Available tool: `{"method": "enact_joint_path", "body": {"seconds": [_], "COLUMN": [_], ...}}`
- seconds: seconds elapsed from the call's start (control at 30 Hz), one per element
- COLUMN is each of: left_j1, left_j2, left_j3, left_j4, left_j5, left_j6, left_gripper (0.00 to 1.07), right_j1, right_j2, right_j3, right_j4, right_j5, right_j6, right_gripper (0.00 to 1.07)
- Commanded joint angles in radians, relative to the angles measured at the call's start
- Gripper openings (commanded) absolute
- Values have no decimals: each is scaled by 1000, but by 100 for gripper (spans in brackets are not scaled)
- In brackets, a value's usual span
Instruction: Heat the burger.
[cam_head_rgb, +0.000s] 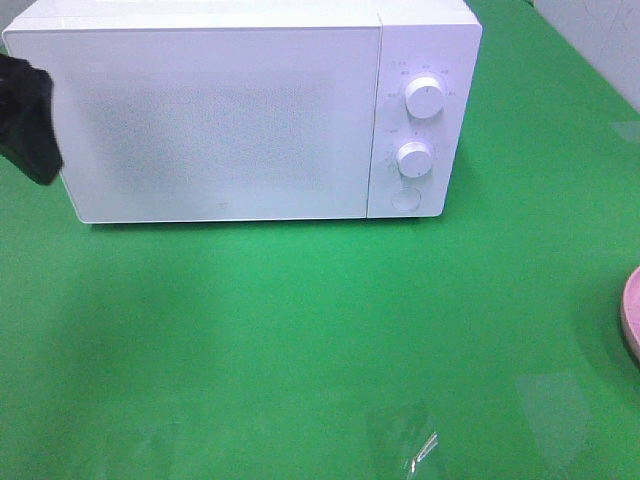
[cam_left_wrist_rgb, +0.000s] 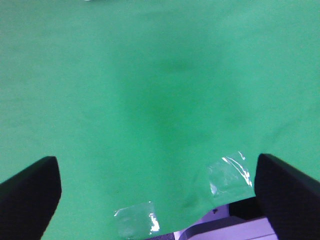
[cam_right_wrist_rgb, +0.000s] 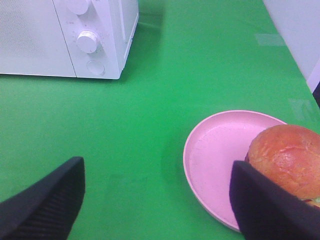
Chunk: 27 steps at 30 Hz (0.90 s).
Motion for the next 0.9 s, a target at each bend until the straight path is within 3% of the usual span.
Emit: {"method": "enact_joint_path", "body": {"seconds": [0.03, 0.2, 0.27, 0.5, 0.57, 0.7, 0.9], "left_j1": [111, 176, 243, 294, 308, 308, 308], "left_j2": [-72, -127, -202, -305, -401, -513, -663], "left_j3": [-6, 7, 98, 288, 446, 549, 646], "left_j4": [-15, -41, -78, -138, -135, -118, -117], "left_j5": [96, 99, 79, 19, -36, -42, -62], "left_j6": [17, 35, 58, 66, 108, 167, 200], "left_gripper": [98, 98, 98, 98, 98, 98, 98], "right_j1": [-2, -2, -2, -2, -2, -2, -2], "right_j2": [-28, -28, -28, -28, -28, -28, -28], "right_j3": [2, 2, 2, 2, 2, 2, 2], "right_j4": [8, 8, 8, 8, 8, 8, 8], "right_j5": [-9, -9, -9, -9, -9, -9, -9], "right_j6": [0, 0, 0, 0, 0, 0, 0], "right_gripper": [75, 75, 75, 75, 75, 75, 75]}}
